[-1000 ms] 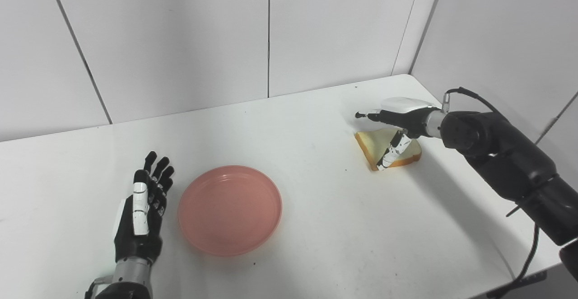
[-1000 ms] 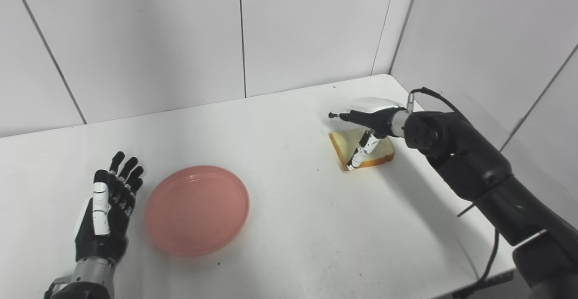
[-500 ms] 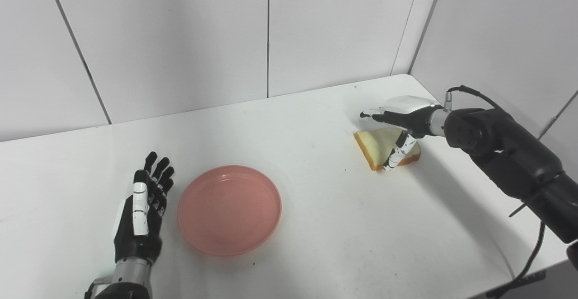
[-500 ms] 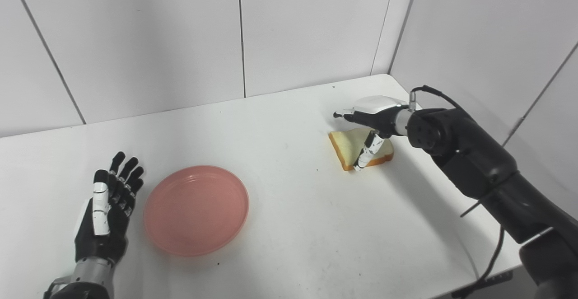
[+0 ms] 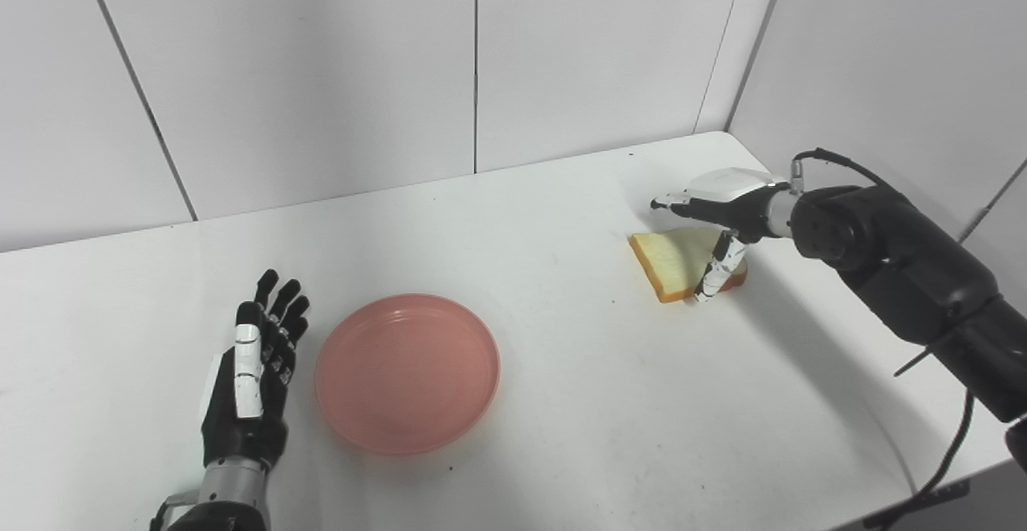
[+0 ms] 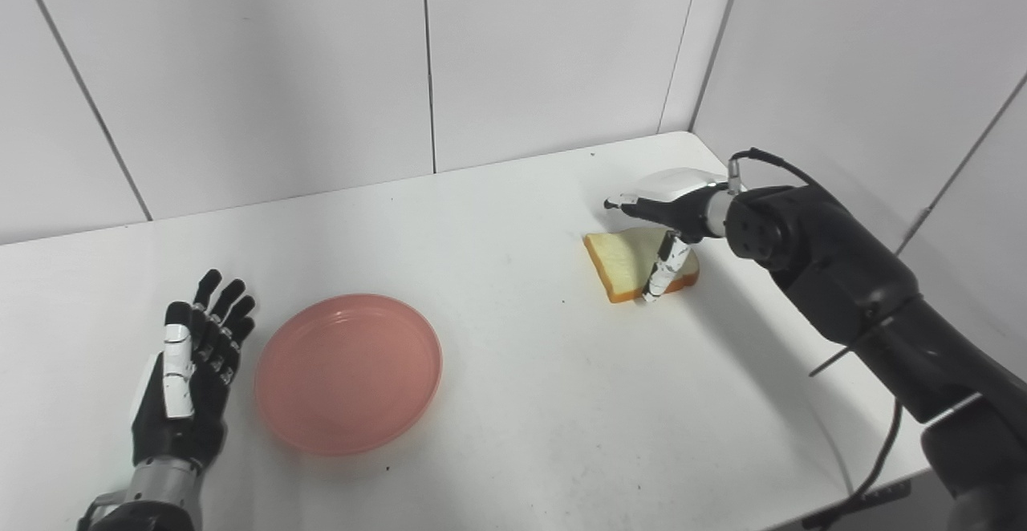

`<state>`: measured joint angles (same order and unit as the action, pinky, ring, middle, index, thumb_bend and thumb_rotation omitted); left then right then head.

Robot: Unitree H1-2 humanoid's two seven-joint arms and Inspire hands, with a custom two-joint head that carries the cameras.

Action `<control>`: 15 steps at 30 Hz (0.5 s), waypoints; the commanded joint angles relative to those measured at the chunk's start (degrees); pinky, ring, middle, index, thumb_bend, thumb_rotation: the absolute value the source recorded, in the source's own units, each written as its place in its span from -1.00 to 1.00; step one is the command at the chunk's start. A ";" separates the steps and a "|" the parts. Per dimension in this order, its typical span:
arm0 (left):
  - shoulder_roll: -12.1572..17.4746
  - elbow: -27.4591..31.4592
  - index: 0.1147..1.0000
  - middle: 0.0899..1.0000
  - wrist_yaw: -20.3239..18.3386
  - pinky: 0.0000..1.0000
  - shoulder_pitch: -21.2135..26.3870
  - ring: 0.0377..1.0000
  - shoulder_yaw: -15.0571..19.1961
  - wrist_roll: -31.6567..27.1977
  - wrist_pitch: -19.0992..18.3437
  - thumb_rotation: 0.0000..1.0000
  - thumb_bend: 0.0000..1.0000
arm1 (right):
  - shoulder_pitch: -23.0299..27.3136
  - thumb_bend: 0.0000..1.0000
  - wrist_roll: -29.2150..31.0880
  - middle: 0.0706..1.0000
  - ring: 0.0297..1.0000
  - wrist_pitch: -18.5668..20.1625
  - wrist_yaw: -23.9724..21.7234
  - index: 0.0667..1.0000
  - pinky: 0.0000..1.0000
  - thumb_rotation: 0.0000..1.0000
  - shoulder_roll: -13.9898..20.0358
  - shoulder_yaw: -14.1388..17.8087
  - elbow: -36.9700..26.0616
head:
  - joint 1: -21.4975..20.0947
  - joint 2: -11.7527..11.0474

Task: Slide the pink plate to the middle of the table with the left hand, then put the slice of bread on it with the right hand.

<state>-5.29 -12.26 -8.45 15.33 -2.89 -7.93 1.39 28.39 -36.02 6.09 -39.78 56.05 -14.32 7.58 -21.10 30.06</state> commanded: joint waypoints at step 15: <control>-0.64 2.33 0.88 0.87 0.08 0.94 0.47 0.88 -0.45 0.01 0.24 0.99 0.37 | 2.76 1.00 -1.71 0.97 1.00 -3.09 2.14 0.93 0.99 -0.42 -0.17 -0.66 2.36 | 0.34 0.35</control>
<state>-5.35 -11.71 -8.42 14.90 -2.97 -7.85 1.28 28.64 -37.27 5.47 -39.50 54.46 -15.52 10.30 -20.83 30.32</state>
